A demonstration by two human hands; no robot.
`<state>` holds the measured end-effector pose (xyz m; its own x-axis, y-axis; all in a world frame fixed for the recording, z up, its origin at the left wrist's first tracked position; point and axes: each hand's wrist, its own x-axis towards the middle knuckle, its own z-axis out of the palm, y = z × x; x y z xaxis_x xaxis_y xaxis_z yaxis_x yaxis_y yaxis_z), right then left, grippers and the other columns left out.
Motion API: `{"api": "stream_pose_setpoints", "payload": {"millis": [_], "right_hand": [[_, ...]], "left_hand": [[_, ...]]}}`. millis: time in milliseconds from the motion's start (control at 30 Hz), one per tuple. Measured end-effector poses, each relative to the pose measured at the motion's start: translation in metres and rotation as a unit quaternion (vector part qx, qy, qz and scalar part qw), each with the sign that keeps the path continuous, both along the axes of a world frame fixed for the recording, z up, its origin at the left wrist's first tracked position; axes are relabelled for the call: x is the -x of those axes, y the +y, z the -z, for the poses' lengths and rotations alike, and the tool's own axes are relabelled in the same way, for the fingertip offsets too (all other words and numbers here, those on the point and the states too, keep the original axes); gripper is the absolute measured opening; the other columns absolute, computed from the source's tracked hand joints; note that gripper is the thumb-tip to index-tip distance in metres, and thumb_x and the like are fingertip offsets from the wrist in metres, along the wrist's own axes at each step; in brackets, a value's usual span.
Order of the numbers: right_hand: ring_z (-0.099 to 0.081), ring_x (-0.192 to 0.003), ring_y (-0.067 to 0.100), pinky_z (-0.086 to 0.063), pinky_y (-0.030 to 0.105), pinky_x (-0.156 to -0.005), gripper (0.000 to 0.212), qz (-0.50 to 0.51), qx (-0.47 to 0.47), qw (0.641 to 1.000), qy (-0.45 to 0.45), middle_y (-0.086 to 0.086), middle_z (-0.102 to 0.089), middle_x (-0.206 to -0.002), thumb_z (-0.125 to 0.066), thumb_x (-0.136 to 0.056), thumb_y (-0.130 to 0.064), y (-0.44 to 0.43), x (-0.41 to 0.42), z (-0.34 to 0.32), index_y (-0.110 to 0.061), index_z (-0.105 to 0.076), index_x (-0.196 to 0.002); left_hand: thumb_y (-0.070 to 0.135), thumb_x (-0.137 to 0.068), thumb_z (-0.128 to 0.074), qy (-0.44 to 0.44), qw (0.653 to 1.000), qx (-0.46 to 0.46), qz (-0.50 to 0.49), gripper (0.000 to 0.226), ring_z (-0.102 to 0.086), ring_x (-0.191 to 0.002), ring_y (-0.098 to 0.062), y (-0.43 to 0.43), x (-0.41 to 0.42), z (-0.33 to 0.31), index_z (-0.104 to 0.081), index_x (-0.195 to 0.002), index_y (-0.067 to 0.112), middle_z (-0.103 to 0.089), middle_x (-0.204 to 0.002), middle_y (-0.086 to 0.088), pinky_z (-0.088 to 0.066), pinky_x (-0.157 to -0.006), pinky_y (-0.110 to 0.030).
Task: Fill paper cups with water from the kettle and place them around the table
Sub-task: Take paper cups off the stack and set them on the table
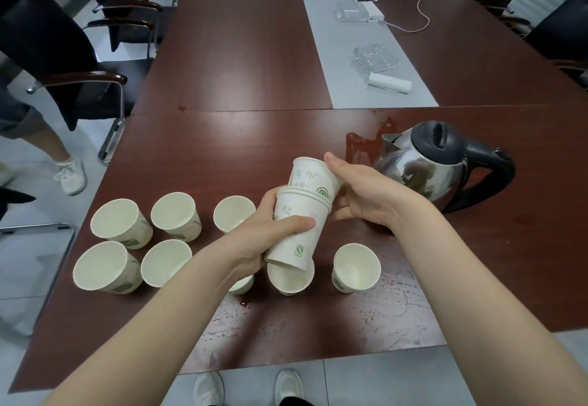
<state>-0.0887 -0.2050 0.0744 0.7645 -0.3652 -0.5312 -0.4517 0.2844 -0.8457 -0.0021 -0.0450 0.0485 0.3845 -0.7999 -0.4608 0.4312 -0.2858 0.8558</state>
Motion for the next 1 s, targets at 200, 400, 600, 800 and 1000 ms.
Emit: {"api": "stream_pose_setpoints", "payload": {"millis": [200,400,600,800,1000], "right_hand": [[-0.064,-0.105,0.028,-0.05,0.054,-0.093,0.032,0.106,0.033,0.992,-0.052,0.007,-0.067,-0.099,-0.055,-0.092,-0.044,-0.009,-0.008,-0.001,-0.013,-0.063,-0.097],[-0.063,-0.107,0.022,-0.054,0.048,-0.088,0.032,0.191,0.073,0.977,-0.066,0.005,-0.066,-0.11,-0.06,-0.089,-0.045,-0.021,-0.017,0.017,-0.016,-0.063,-0.101],[-0.06,-0.111,0.02,-0.054,0.042,-0.09,0.057,0.058,0.196,0.979,0.018,0.004,-0.059,-0.125,-0.072,-0.082,-0.036,-0.006,-0.022,0.064,-0.015,-0.051,-0.131],[-0.046,-0.127,0.02,-0.037,0.031,-0.102,0.079,-0.1,0.356,0.929,0.032,0.002,-0.049,-0.139,-0.08,-0.074,-0.035,0.01,-0.032,0.085,-0.015,-0.042,-0.14],[-0.039,-0.134,0.02,-0.031,0.028,-0.103,0.087,-0.16,0.374,0.912,0.062,0.0,-0.04,-0.149,-0.079,-0.075,-0.037,0.012,-0.034,0.096,-0.018,-0.034,-0.146]], "left_hand": [[0.021,-0.058,-0.073,0.0,1.0,-0.021,-0.023,0.074,-0.067,-0.08,-0.02,0.009,-0.009,0.004,-0.043,-0.126,0.027,-0.064,-0.106,-0.006,-0.055,-0.065,-0.034],[0.017,-0.061,-0.077,0.021,0.991,-0.028,-0.127,0.07,-0.065,-0.085,-0.031,0.027,-0.028,0.007,-0.043,-0.122,0.02,-0.061,-0.116,-0.017,-0.056,-0.064,-0.04],[0.028,-0.045,-0.083,0.053,0.98,0.009,-0.191,0.093,-0.061,-0.089,-0.036,0.04,-0.042,0.008,-0.043,-0.128,0.015,-0.056,-0.124,-0.027,-0.05,-0.082,-0.062],[0.023,-0.058,-0.076,0.053,0.978,0.01,-0.204,0.079,-0.061,-0.092,-0.034,0.044,-0.041,0.012,-0.043,-0.129,0.015,-0.06,-0.121,-0.021,-0.052,-0.08,-0.055],[0.028,-0.051,-0.082,0.079,0.976,0.019,-0.2,0.09,-0.06,-0.092,-0.036,0.044,-0.037,0.016,-0.043,-0.131,0.013,-0.053,-0.129,-0.027,-0.054,-0.076,-0.05]]}}
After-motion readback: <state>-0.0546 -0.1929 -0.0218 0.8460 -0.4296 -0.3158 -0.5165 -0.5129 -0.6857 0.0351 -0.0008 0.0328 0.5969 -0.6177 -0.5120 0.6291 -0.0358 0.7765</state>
